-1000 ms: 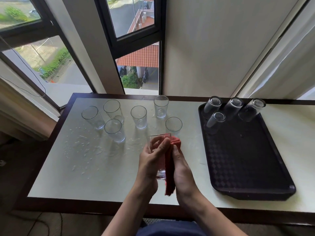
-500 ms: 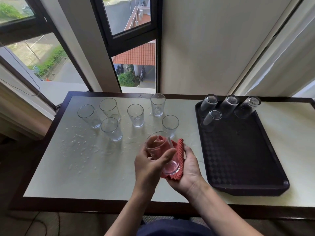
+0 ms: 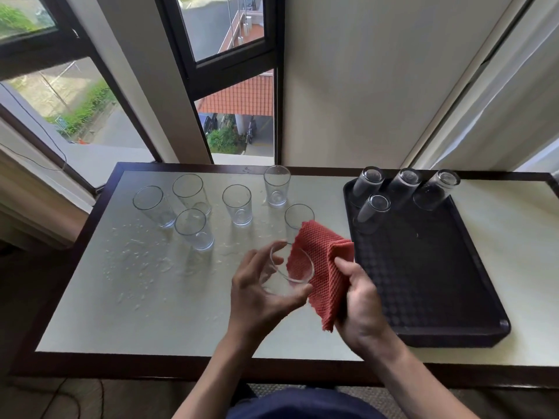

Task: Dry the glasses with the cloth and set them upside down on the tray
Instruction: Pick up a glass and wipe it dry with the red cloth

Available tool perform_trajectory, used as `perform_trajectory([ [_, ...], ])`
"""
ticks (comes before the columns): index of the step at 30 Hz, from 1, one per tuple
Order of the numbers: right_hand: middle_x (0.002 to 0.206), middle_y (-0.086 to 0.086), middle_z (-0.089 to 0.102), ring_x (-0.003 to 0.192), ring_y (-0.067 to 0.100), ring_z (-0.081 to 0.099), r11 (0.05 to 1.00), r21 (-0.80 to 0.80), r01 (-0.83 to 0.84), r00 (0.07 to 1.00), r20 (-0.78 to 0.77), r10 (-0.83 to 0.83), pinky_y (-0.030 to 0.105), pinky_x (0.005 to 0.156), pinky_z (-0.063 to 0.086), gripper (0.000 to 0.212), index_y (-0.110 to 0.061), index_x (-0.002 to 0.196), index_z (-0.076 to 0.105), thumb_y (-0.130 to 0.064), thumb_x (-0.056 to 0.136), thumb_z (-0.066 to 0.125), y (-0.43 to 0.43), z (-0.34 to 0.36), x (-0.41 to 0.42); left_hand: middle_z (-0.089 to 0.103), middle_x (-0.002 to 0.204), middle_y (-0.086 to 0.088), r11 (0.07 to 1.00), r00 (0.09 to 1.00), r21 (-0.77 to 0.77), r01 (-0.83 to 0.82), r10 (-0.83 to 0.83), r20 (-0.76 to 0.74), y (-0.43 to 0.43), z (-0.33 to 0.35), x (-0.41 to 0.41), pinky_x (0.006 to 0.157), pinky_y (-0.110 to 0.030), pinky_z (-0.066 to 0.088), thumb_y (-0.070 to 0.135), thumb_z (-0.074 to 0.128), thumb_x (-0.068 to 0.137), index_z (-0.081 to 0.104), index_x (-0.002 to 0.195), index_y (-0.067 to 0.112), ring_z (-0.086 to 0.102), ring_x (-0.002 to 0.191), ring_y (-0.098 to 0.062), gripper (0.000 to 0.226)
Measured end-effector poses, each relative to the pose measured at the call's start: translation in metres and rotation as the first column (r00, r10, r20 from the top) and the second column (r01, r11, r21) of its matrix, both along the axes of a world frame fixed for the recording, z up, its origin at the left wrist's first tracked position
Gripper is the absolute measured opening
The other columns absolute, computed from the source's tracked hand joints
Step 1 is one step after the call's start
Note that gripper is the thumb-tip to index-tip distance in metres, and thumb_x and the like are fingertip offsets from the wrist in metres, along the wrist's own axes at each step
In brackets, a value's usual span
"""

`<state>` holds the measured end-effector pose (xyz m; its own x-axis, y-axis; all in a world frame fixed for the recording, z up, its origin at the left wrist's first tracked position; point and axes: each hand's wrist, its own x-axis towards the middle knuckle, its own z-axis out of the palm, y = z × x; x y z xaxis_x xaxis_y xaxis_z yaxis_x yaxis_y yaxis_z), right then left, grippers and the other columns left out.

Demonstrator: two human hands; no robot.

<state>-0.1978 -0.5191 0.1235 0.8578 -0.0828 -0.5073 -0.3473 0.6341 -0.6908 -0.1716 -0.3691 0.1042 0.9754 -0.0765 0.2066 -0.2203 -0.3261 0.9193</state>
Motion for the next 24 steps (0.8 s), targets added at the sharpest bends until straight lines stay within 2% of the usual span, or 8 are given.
perform_trajectory([
  [3, 0.101, 0.018, 0.064, 0.086, 0.026, 0.058, 0.960, -0.208, -0.187, 0.956, 0.188, 0.227, 0.028, 0.070, 0.048, 0.041, -0.014, 0.110, 0.070, -0.038, 0.079, 0.059, -0.002, 0.015, -0.009, 0.060, 0.095, 0.006, 0.989, 0.999, 0.143, 0.036, -0.041, 0.031, -0.002, 0.000, -0.002, 0.082, -0.018, 0.055, 0.048, 0.082, 0.057, 0.064, 0.122, 0.035, 0.064, 0.091, -0.007, 0.069],
  [6, 0.120, -0.004, 0.065, 0.098, 0.007, 0.061, 0.846, -0.467, -0.257, 0.876, 0.256, 0.408, 0.017, 0.075, 0.050, 0.048, -0.030, 0.139, 0.051, -0.041, 0.093, 0.045, 0.002, 0.017, 0.000, 0.054, 0.089, 0.005, 0.953, 0.994, 0.301, 0.020, -0.050, 0.093, -0.011, 0.007, -0.009, 0.073, -0.029, 0.055, 0.048, 0.078, 0.061, 0.067, 0.128, 0.025, 0.059, 0.082, -0.014, 0.072],
  [9, 0.120, -0.011, 0.066, 0.093, 0.019, 0.060, 0.779, -0.563, -0.276, 0.861, 0.215, 0.461, 0.035, 0.087, 0.047, 0.040, -0.043, 0.135, 0.049, -0.044, 0.097, 0.036, 0.003, 0.019, 0.017, 0.049, 0.082, 0.004, 0.891, 0.982, 0.454, 0.015, -0.100, 0.163, -0.014, 0.012, -0.014, 0.063, -0.022, 0.040, 0.050, 0.076, 0.062, 0.070, 0.114, 0.022, 0.049, 0.074, -0.014, 0.060],
  [11, 0.112, -0.028, 0.063, 0.092, 0.006, 0.063, 0.733, -0.598, -0.324, 0.835, 0.183, 0.519, 0.036, 0.088, 0.047, 0.042, -0.041, 0.138, 0.047, -0.044, 0.099, 0.034, 0.006, 0.011, 0.016, 0.050, 0.080, 0.004, 0.890, 0.991, 0.456, 0.017, -0.077, 0.113, -0.009, 0.012, -0.011, 0.063, -0.023, 0.040, 0.051, 0.076, 0.060, 0.070, 0.111, 0.025, 0.050, 0.073, -0.015, 0.058],
  [15, 0.142, -0.008, 0.047, 0.115, -0.014, 0.054, 0.658, -0.697, -0.285, 0.824, 0.173, 0.540, 0.015, 0.098, 0.045, 0.049, -0.046, 0.149, 0.031, -0.046, 0.100, 0.036, 0.020, -0.003, 0.000, 0.046, 0.077, 0.008, 0.883, 0.998, 0.468, -0.035, 0.006, 0.062, 0.001, 0.008, -0.008, 0.061, -0.023, 0.035, 0.054, 0.067, 0.056, 0.071, 0.109, 0.028, 0.045, 0.070, -0.014, 0.060],
  [18, 0.118, -0.002, 0.057, 0.064, -0.014, 0.060, 0.719, -0.608, -0.336, 0.858, 0.117, 0.500, 0.007, 0.053, 0.044, 0.040, -0.041, 0.146, 0.037, -0.038, 0.107, 0.034, 0.020, -0.004, 0.001, 0.047, 0.076, 0.005, 0.854, 0.997, 0.520, -0.012, -0.031, 0.073, -0.002, 0.005, -0.016, 0.060, -0.024, 0.037, 0.051, 0.063, 0.057, 0.069, 0.097, 0.022, 0.047, 0.068, -0.016, 0.049],
  [21, 0.087, -0.002, 0.066, 0.058, 0.000, 0.058, 0.786, -0.517, -0.338, 0.918, 0.003, 0.397, 0.015, 0.052, 0.044, 0.035, -0.032, 0.118, 0.061, -0.053, 0.099, 0.042, 0.020, -0.005, 0.008, 0.056, 0.081, 0.002, 0.835, 0.995, 0.550, 0.029, -0.074, 0.060, -0.005, -0.003, -0.023, 0.059, -0.025, 0.044, 0.053, 0.066, 0.055, 0.068, 0.093, 0.022, 0.056, 0.072, -0.020, 0.049],
  [24, 0.063, -0.002, 0.061, 0.046, 0.007, 0.058, 0.869, -0.349, -0.350, 0.936, -0.085, 0.343, 0.021, 0.039, 0.041, 0.032, -0.013, 0.091, 0.063, -0.035, 0.104, 0.044, 0.022, -0.015, 0.014, 0.059, 0.085, 0.006, 0.858, 0.996, 0.507, 0.081, -0.092, -0.004, -0.002, -0.008, -0.026, 0.063, -0.027, 0.051, 0.053, 0.074, 0.054, 0.068, 0.093, 0.028, 0.059, 0.075, -0.018, 0.047],
])
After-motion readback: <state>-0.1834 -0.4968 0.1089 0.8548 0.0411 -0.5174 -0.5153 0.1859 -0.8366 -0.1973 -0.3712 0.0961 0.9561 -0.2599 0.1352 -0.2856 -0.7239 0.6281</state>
